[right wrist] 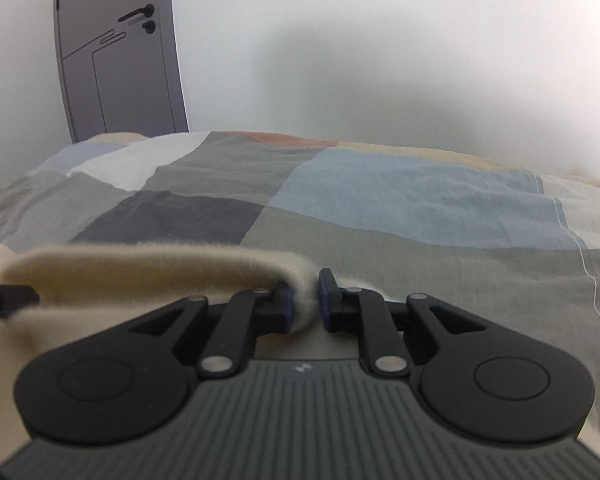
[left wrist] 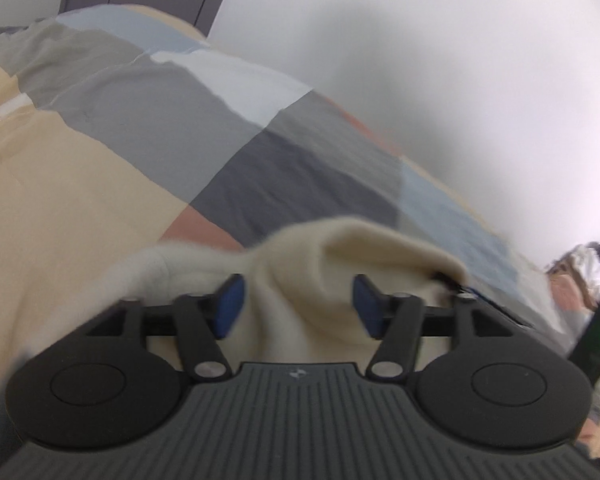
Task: Fold large clothes
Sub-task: 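Lower the sweater flat onto the quilt and open both grippers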
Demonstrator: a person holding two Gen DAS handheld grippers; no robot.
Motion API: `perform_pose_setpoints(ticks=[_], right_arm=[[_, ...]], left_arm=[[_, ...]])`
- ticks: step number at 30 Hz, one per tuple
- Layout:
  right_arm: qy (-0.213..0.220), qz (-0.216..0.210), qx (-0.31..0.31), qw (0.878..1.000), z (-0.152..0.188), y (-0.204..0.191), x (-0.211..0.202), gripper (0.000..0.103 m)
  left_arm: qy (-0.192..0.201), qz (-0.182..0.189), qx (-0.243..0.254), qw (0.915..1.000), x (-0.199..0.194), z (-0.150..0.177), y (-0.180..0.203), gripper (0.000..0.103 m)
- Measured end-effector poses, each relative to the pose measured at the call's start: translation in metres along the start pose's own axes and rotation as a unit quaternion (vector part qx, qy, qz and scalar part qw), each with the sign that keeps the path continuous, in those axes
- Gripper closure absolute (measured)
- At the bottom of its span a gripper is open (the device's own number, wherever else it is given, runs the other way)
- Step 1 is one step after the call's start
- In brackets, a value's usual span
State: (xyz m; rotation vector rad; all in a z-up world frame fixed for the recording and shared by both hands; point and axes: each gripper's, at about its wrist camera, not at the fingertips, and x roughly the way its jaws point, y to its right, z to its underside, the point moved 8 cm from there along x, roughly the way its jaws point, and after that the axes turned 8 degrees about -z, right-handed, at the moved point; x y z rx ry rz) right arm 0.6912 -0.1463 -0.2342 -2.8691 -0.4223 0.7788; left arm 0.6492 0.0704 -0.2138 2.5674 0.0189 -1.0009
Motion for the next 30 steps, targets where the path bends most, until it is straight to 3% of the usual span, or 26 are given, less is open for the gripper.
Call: perform_pose_setpoints(ticks=[4, 12, 20, 27, 30], right_arm=[[0.012, -0.014, -0.004, 1.0, -0.005, -0.013, -0.036, 0.024], [0.031, -0.028, -0.009, 0.999, -0.001, -0.027, -0.131, 0.023], [0.053, -0.058, 0.002, 0.997, 0.017, -0.054, -0.253, 0.023], [0.04, -0.065, 0.004, 0.997, 0.037, -0.078, -0.365, 0.023], [0.031, -0.061, 0.017, 0.997, 0.046, -0.084, -0.402, 0.023]], left_arm=[[0.01, 0.0, 0.012, 0.9999, -0.038, -0.002, 0.003, 0.031], [0.049, 0.008, 0.047, 0.9977, -0.134, 0.024, 0.019, 0.031], [0.067, 0.014, 0.055, 0.9962, -0.247, 0.091, 0.023, 0.031], [0.079, -0.002, 0.057, 0.9952, -0.337, 0.149, 0.011, 0.031], [0.079, -0.003, 0.036, 0.9962, -0.36, 0.163, 0.001, 0.031]])
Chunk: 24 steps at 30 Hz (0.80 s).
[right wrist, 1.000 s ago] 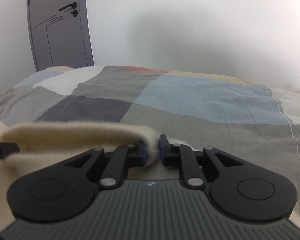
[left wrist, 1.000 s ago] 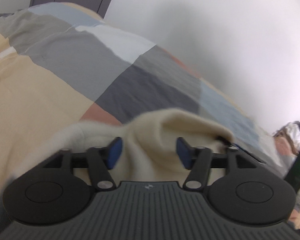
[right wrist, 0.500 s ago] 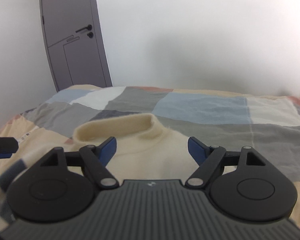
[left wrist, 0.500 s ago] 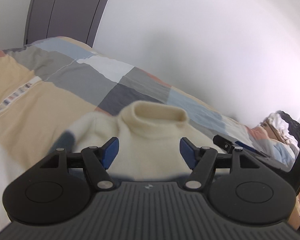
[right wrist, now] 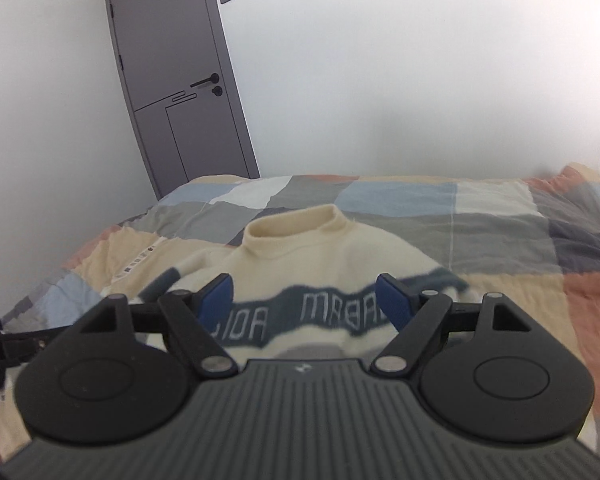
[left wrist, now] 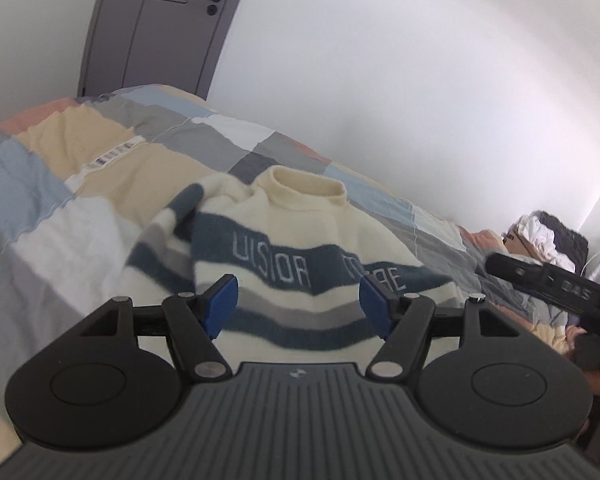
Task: Fold large clothes
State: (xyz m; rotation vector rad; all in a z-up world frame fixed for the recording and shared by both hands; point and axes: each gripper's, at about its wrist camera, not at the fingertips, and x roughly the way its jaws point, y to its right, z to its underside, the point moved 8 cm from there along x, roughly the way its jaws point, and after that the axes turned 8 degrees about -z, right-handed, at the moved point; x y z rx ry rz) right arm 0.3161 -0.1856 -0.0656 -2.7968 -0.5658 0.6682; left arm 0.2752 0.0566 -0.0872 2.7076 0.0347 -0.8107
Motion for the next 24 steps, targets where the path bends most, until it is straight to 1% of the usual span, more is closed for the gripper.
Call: perform_pose_setpoints(ticks=[4, 7, 12, 14, 16, 20, 22, 24], right_arm=[[-0.003, 0.005, 0.031, 1.0, 0.005, -0.009, -0.037, 0.023], [-0.004, 0.003, 0.051, 0.999, 0.013, -0.015, -0.054, 0.023], [-0.017, -0.006, 0.081, 0.997, 0.034, -0.019, -0.065, 0.023], [-0.021, -0.011, 0.085, 0.996, 0.043, -0.019, -0.064, 0.023], [-0.022, -0.015, 0.078, 0.997, 0.051, -0.018, -0.059, 0.023], [-0.016, -0.044, 0.066, 0.997, 0.073, -0.014, -0.044, 0.023], [-0.024, -0.058, 0.074, 0.995, 0.085, -0.011, -0.032, 0.023], [-0.033, -0.062, 0.069, 0.995, 0.096, -0.007, -0.018, 0.023]], left_arm=[[-0.004, -0.017, -0.049, 0.9986, -0.021, 0.009, -0.023, 0.031], [-0.021, -0.033, -0.099, 0.9943, -0.027, 0.014, -0.043, 0.031], [-0.021, -0.062, -0.133, 0.9889, -0.028, 0.024, -0.07, 0.031], [-0.014, -0.093, -0.131, 0.9868, -0.026, 0.032, -0.085, 0.031], [-0.016, -0.115, -0.131, 0.9846, -0.021, 0.043, -0.102, 0.031], [-0.044, -0.164, -0.121, 0.978, -0.003, 0.068, -0.128, 0.031], [-0.055, -0.171, -0.122, 0.9761, 0.008, 0.076, -0.133, 0.032], [-0.065, -0.172, -0.126, 0.9748, 0.02, 0.081, -0.133, 0.032]])
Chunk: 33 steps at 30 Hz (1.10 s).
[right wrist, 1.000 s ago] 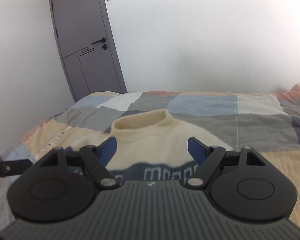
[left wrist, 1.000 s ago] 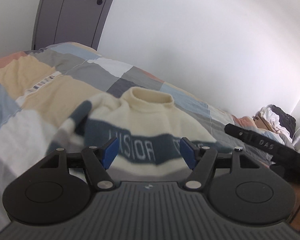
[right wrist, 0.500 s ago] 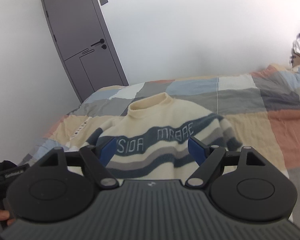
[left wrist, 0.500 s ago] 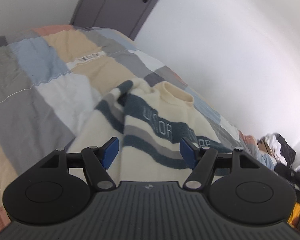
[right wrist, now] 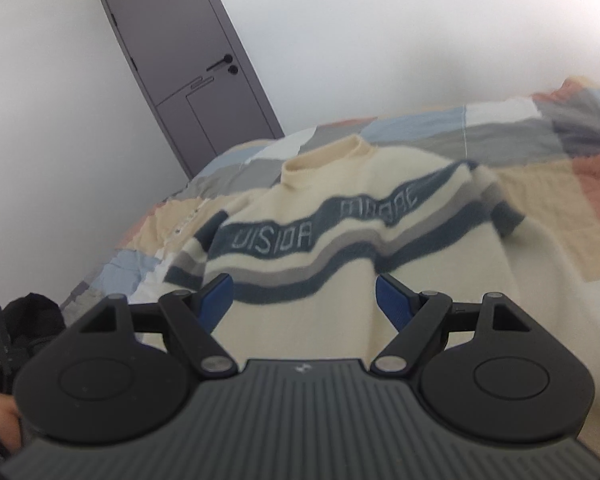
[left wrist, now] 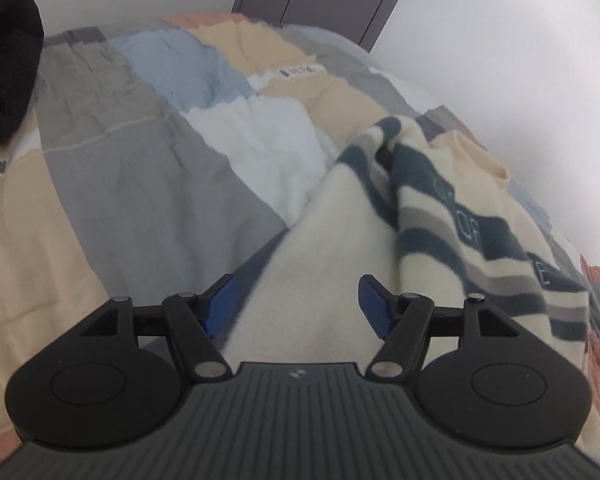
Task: Fold large clothes
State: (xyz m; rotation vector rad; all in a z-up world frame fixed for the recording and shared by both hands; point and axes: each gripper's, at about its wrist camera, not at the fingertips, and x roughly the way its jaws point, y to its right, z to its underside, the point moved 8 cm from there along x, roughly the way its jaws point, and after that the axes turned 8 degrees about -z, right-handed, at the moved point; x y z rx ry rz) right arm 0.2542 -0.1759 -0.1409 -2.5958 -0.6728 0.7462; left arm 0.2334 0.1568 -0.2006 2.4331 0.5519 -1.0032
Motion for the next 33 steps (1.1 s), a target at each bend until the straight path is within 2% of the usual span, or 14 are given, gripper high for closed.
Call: perform_pose_setpoints(ticks=[1, 2, 3, 4, 6, 10, 14, 19, 21, 24, 27, 29, 33], right_arm=[[-0.004, 0.003, -0.007, 1.0, 0.004, 0.004, 0.007, 0.023], [-0.009, 0.007, -0.012, 1.0, 0.006, 0.008, 0.013, 0.023], [-0.016, 0.012, -0.015, 1.0, 0.008, 0.014, 0.02, 0.023], [-0.02, 0.015, -0.012, 1.0, 0.01, 0.019, 0.025, 0.023], [-0.026, 0.018, 0.002, 0.999, 0.011, 0.028, 0.034, 0.023], [-0.032, 0.025, 0.002, 0.999, 0.012, 0.034, 0.044, 0.023], [-0.024, 0.023, -0.013, 0.999, 0.012, 0.032, 0.045, 0.023], [-0.003, 0.031, -0.028, 0.999, 0.004, 0.034, 0.047, 0.023], [0.004, 0.035, -0.03, 0.999, -0.001, 0.034, 0.049, 0.023], [0.012, 0.048, -0.031, 0.998, -0.006, 0.039, 0.054, 0.023], [0.014, 0.053, -0.032, 0.998, -0.009, 0.047, 0.061, 0.023], [0.009, 0.056, -0.026, 0.998, -0.007, 0.053, 0.066, 0.023], [-0.003, 0.058, -0.027, 0.998, -0.004, 0.06, 0.081, 0.023]], left_arm=[[-0.005, -0.002, -0.002, 1.0, 0.007, 0.003, 0.002, 0.032], [-0.009, -0.005, -0.003, 0.9999, 0.013, 0.005, 0.004, 0.039], [-0.013, -0.01, -0.002, 0.9999, 0.019, 0.008, 0.005, 0.062], [-0.019, -0.02, 0.0, 0.9996, 0.025, 0.011, 0.005, 0.075], [-0.017, -0.022, -0.002, 0.9996, 0.027, 0.011, 0.006, 0.094], [0.011, -0.002, -0.001, 0.9999, 0.013, -0.017, 0.007, 0.097], [0.04, -0.011, 0.007, 0.9991, 0.0, -0.076, 0.003, 0.097], [0.101, -0.116, 0.046, 0.987, 0.001, -0.18, -0.028, 0.098], [0.11, -0.154, 0.041, 0.9811, 0.011, -0.22, -0.048, 0.098], [0.118, -0.199, 0.029, 0.9725, 0.037, -0.263, -0.074, 0.098], [0.103, -0.218, 0.036, 0.9699, 0.082, -0.274, -0.088, 0.098], [0.08, -0.24, 0.046, 0.9663, 0.114, -0.268, -0.097, 0.098], [0.039, -0.243, 0.027, 0.9689, 0.168, -0.246, -0.114, 0.098]])
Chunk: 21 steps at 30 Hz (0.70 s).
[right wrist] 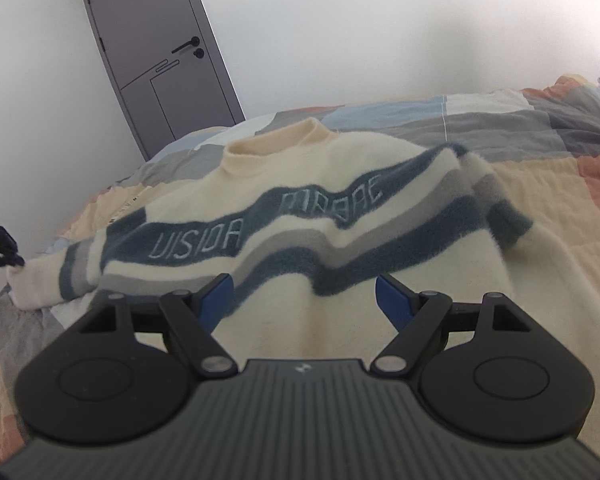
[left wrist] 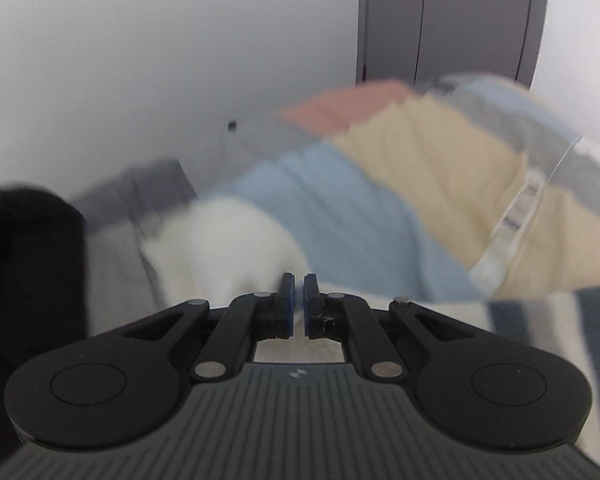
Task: Fold large clothes
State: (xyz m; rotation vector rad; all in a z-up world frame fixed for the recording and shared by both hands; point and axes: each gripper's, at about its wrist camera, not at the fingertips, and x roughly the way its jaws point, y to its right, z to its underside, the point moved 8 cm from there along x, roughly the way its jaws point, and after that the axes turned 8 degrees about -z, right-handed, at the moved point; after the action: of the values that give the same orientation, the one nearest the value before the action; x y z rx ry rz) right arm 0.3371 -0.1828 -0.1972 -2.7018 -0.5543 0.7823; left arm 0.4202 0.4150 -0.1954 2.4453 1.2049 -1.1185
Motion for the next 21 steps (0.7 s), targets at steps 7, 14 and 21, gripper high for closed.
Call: perform_pose_setpoints(ticks=[7, 14, 21], right_arm=[[0.024, 0.025, -0.015, 0.999, -0.013, 0.011, 0.013, 0.024], [0.022, 0.023, -0.012, 0.999, -0.013, 0.016, 0.011, 0.024], [0.042, 0.034, -0.028, 0.998, -0.016, 0.014, -0.015, 0.024]], left_arm=[[0.004, -0.003, 0.007, 1.0, 0.019, 0.019, 0.011, 0.097], [-0.008, 0.046, -0.013, 0.9988, -0.034, 0.031, 0.017, 0.053], [-0.021, 0.153, -0.008, 0.9879, -0.14, 0.082, 0.035, 0.053]])
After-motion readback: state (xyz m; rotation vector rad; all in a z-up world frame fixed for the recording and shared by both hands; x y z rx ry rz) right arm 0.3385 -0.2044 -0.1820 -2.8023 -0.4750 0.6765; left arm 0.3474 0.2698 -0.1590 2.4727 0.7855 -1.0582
